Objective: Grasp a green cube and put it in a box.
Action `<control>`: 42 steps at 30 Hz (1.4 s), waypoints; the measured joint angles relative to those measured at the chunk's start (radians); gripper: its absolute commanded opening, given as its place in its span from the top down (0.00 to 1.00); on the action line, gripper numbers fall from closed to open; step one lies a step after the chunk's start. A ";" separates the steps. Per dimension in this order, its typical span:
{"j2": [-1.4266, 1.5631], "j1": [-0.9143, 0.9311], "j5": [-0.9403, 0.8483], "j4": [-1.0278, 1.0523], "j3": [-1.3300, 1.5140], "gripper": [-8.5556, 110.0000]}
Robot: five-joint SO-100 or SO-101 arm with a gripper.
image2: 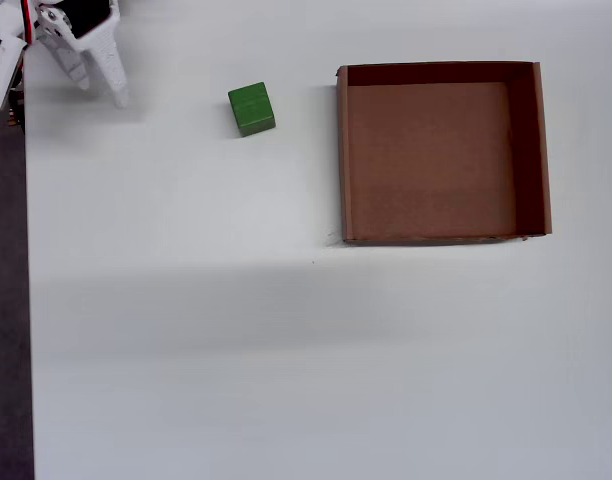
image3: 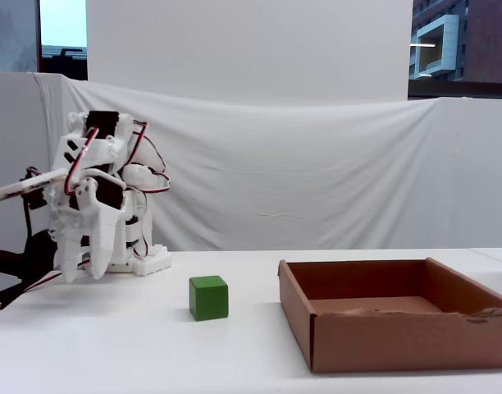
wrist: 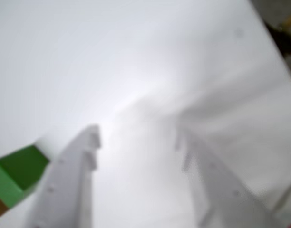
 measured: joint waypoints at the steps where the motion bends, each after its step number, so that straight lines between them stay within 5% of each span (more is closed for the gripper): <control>1: 0.000 0.000 0.000 0.000 0.000 0.75; 42: 0.000 -0.023 0.000 -0.037 0.000 0.75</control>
